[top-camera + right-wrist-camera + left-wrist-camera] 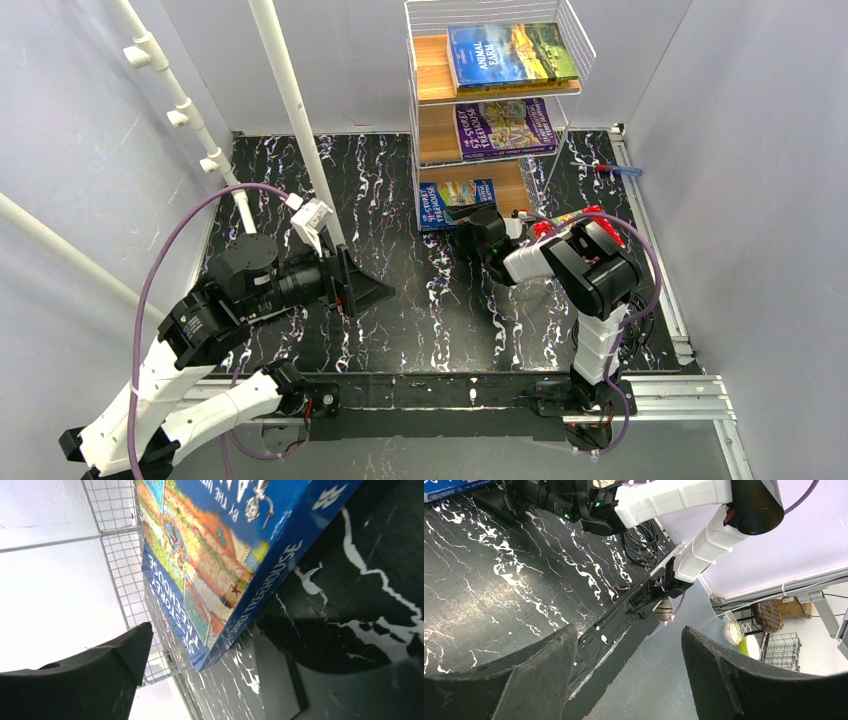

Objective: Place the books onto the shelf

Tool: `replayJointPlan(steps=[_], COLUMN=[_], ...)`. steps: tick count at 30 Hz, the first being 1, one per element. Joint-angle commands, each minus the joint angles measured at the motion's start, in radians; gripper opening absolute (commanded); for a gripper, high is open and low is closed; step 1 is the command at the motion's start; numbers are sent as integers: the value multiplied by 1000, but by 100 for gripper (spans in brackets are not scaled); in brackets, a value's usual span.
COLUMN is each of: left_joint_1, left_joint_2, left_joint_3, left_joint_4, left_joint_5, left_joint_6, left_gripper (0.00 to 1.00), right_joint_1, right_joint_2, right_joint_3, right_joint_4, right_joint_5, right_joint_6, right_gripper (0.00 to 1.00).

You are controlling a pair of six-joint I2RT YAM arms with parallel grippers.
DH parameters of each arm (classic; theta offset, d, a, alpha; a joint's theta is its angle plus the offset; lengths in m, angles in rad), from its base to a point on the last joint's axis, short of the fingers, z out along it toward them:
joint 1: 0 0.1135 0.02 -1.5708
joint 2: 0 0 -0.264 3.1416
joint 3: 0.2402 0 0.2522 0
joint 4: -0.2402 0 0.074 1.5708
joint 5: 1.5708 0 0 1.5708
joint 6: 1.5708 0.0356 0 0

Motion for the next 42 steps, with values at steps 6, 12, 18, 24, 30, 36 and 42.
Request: replayJointPlan(steps=[6, 12, 18, 24, 30, 36, 42], left_joint_1=[-6, -4, -5, -5, -4, -4, -4], left_joint_2=[2, 0, 0, 2, 25, 17, 17], left_joint_3=[-5, -4, -8, -26, -25, -23, -23], left_joint_4=[8, 8, 17, 42, 58, 49, 46], left_joint_5=[10, 10, 16, 24, 44, 35, 32], left_joint_6=[7, 7, 6, 5, 5, 1, 0], left_gripper=[73, 73, 73, 73, 73, 73, 73], right_joint_1=[6, 5, -44, -108, -130, -130, -126], right_joint_2=[-71, -129, -222, -307, -249, -178, -119], right_joint_3=[21, -21, -49, -98, -59, -43, -16], right_joint_4=[-69, -94, -186, -259, -227, -126, -69], right_joint_5=[0, -4, -95, -126, -193, -235, -266], right_joint_6=[-15, -40, -180, -302, -343, -322, -310], right_gripper=[93, 98, 99, 80, 59, 47, 40])
